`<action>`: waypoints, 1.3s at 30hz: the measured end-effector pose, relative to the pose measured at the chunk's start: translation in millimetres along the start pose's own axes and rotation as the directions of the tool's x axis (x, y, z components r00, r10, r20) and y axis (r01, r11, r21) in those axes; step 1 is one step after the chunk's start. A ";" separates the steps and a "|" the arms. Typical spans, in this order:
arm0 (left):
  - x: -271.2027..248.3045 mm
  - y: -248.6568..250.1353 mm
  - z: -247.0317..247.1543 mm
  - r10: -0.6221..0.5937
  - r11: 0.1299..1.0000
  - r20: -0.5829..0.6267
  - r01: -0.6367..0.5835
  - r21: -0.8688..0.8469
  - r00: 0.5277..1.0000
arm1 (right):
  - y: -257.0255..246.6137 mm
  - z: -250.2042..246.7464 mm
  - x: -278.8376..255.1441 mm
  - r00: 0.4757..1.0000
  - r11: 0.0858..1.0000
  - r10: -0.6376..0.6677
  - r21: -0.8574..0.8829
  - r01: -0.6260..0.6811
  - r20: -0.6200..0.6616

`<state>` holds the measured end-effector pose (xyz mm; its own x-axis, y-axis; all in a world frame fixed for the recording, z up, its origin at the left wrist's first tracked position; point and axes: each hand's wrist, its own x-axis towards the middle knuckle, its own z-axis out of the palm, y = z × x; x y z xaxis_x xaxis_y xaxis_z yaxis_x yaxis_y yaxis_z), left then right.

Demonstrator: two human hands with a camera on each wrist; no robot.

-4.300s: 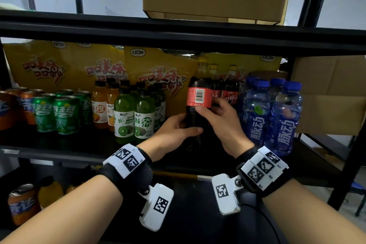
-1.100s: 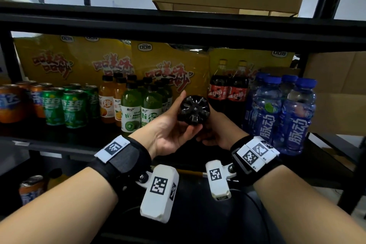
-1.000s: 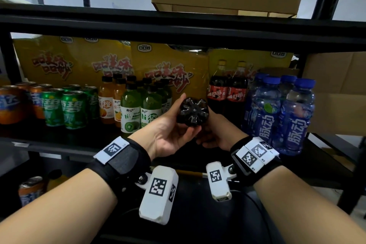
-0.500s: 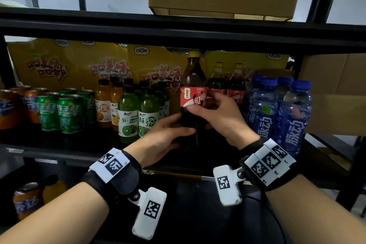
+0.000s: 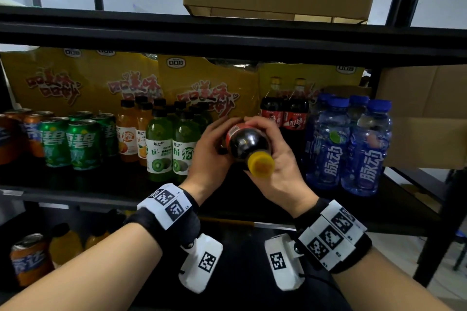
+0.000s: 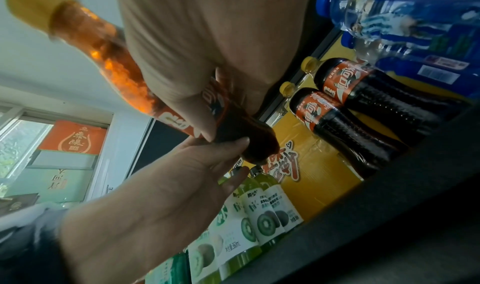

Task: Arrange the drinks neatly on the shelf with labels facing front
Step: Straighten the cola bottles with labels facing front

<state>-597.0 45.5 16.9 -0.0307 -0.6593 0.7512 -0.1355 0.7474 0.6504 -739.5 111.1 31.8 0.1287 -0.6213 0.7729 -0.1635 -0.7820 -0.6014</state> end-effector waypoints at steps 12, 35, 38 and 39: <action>-9.9 -12.0 -4.5 -0.252 0.967 0.167 0.242 0.079 0.953 | 40.7 -11.5 42.8 0.944 0.929 0.328 -0.166 -0.330 -0.039; -22.3 -34.8 -17.1 -0.498 0.653 0.483 -0.055 0.756 0.720 | 98.5 10.9 120.3 0.843 0.791 0.536 -0.316 -0.524 -0.054; -21.2 -32.9 -15.8 -0.506 0.648 0.479 -0.050 0.760 0.717 | 102.0 14.1 122.1 0.847 0.801 0.528 -0.298 -0.519 -0.058; -22.3 -32.5 -15.4 -0.504 0.645 0.477 -0.053 0.762 0.721 | 103.3 15.0 122.8 0.850 0.806 0.523 -0.290 -0.516 -0.062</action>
<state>-576.6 37.1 -19.3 -0.4259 -0.8905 0.1603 -0.8404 0.4549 0.2946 -725.9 -46.7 61.6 -0.0366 -0.9339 0.3555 -0.4820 -0.2952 -0.8250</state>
